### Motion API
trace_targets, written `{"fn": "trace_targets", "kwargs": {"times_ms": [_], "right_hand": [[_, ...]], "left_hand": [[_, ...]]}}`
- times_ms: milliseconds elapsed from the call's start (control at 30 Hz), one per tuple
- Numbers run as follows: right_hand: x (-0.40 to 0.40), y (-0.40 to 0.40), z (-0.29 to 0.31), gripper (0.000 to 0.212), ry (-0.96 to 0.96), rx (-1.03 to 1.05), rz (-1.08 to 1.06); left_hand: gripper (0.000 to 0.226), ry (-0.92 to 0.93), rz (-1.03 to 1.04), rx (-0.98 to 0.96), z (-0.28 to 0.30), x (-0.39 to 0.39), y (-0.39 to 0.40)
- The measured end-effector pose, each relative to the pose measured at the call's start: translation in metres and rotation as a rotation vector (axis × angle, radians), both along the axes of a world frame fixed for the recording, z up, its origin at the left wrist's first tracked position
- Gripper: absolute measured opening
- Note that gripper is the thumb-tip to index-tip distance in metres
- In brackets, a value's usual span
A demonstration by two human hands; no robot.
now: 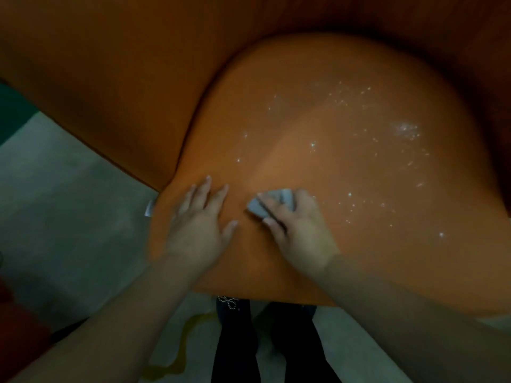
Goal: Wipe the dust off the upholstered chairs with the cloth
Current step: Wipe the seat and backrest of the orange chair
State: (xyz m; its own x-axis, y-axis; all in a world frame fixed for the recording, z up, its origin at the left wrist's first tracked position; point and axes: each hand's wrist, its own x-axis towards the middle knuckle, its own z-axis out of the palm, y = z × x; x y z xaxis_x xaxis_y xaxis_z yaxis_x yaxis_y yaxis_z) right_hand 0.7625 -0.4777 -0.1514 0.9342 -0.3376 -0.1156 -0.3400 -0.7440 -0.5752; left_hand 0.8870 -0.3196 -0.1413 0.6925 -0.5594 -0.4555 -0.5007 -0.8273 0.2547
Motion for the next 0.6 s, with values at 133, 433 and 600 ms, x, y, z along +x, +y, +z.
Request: {"fn": "trace_targets", "kwargs": {"times_ms": [133,433,600], "right_hand": [[0.001,-0.007,-0.027,0.040,-0.062,-0.248,0.209],[0.037,-0.030,-0.023,0.043,-0.175,-0.167,-0.088],[0.044,-0.004,-0.031,0.050,-0.155,-0.228,0.221]], "left_hand": [[0.074,-0.077,-0.015,-0.114,-0.018,-0.006,0.007],[0.094,-0.051,0.138,-0.168,-0.020,0.005,-0.001],[0.121,0.071,0.148,-0.078,-0.020,0.009,0.002]]}}
